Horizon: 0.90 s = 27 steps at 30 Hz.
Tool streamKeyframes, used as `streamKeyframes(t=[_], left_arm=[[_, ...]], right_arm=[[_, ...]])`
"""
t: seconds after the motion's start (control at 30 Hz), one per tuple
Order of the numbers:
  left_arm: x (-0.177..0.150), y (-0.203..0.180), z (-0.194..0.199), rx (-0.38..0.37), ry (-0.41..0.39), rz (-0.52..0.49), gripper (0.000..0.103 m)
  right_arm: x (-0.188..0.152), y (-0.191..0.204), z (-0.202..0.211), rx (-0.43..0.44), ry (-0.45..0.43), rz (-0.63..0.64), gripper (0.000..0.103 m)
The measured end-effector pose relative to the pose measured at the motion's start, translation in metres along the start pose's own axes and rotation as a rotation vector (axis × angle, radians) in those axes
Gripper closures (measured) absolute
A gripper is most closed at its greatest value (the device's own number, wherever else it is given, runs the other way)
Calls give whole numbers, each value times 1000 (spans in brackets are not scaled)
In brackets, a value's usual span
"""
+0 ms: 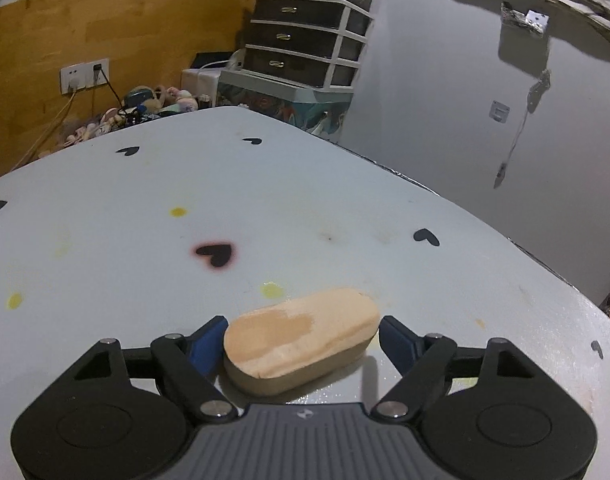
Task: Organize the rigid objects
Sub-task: 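Move the left gripper to the light wooden oval block and grasp it, then carry the wooden oval block into the black box and release it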
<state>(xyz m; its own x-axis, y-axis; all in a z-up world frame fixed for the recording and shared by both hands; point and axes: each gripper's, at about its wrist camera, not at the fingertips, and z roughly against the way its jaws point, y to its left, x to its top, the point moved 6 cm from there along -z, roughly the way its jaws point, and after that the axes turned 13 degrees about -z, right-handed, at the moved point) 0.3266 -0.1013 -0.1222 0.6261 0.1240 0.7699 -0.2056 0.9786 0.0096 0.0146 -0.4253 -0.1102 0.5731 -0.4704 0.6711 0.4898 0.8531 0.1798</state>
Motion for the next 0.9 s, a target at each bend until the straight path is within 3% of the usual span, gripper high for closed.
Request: streamKeyframes(t=[0.3,0.47,0.9], left_arm=[[-3,4,4,-36,1,-37,21],[-12,6,19,-83,-24,-107,22],[-56,3,92,-302,-85,-302,22]], right_arm=[[0,0,0,1,0,-2,94],[0,0,0,2,-1,-4,94],[-1,0,1,5,-4,-9,94]])
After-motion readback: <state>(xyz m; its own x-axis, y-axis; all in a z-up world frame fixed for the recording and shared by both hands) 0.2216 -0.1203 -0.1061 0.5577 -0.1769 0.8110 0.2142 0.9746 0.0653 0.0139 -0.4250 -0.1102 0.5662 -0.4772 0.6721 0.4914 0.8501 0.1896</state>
